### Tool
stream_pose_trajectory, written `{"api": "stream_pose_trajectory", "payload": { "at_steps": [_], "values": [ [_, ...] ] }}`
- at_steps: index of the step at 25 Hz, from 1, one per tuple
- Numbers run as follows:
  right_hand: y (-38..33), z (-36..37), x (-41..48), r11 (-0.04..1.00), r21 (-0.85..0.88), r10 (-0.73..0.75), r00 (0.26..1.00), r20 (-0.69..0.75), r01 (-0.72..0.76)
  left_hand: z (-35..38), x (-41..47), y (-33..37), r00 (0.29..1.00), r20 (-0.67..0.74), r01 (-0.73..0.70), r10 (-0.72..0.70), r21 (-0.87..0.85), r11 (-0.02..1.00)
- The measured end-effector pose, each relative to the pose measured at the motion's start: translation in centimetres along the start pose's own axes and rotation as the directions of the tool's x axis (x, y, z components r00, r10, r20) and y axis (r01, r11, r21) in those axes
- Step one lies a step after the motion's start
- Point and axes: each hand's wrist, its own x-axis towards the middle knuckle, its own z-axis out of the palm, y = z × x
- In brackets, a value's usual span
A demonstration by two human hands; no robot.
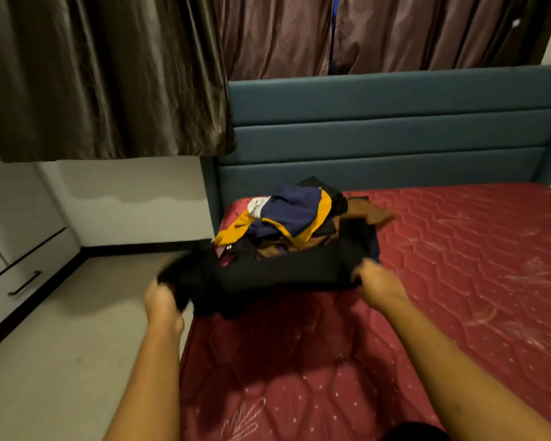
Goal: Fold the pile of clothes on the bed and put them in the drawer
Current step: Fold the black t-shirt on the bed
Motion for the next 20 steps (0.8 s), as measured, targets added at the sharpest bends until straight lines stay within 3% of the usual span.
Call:
{"api": "stream_pose_trajectory", "payload": {
  "at_steps": [1,2,3,4,5,7,8,10,12,15,17,20],
  "values": [
    [0.7,2.7,-1.2,0.997,-0.072,0.061,0.952,0.301,-0.041,-3.1,0.4,-3.2,0.993,-0.101,0.074,-0.057,0.166,0.983],
    [1.3,5.0,-2.4,0.992,-0.105,0.120,0.793,0.598,-0.071,-6.2,0.3,-6.1,0.980,-0.167,0.158,-0.110,0.309,0.938],
    [1.7,6.8,-3.6,0.988,-0.113,0.156,0.578,0.801,-0.110,-9.2,0.2,-8.6,0.964,-0.196,0.245,-0.178,0.409,0.879],
    [2.0,8.3,-4.6,0.982,-0.123,0.175,0.440,0.881,-0.145,-11.6,-0.1,-10.6,0.947,-0.210,0.316,-0.242,0.480,0.819],
    [2.4,9.2,-5.3,0.979,-0.125,0.186,0.437,0.880,-0.163,-13.1,-0.6,-12.1,0.938,-0.238,0.344,-0.251,0.558,0.755],
    [3.2,10.7,-5.7,0.980,-0.129,0.195,0.628,0.754,-0.149,-13.8,-1.2,-13.6,0.941,-0.319,0.326,-0.111,0.774,0.542],
    [3.5,11.4,-5.6,0.982,-0.101,0.186,0.704,0.685,-0.161,-13.0,-1.5,-13.9,0.957,-0.288,0.265,-0.008,0.867,0.422],
    [3.5,12.2,-5.1,0.964,0.051,0.182,0.784,0.593,-0.262,-10.6,-2.5,-14.0,0.993,-0.028,-0.006,0.116,0.961,0.277],
    [2.9,12.9,-4.6,0.936,0.162,0.182,0.824,0.536,-0.312,-8.1,-3.8,-15.0,0.973,0.217,-0.227,0.084,0.963,0.146],
    [1.9,14.3,-3.6,0.897,0.293,0.170,0.869,0.464,-0.332,-5.4,-5.1,-17.0,0.904,0.428,-0.427,-0.006,0.901,-0.077],
    [1.1,15.3,-2.8,0.879,0.345,0.145,0.874,0.464,-0.329,-4.4,-5.4,-18.6,0.846,0.530,-0.532,-0.061,0.831,-0.164],
    [0.3,16.7,-0.9,0.894,0.333,0.122,0.878,0.462,-0.300,-3.1,-5.2,-20.7,0.805,0.568,-0.593,-0.170,0.766,-0.247]
  ]
}}
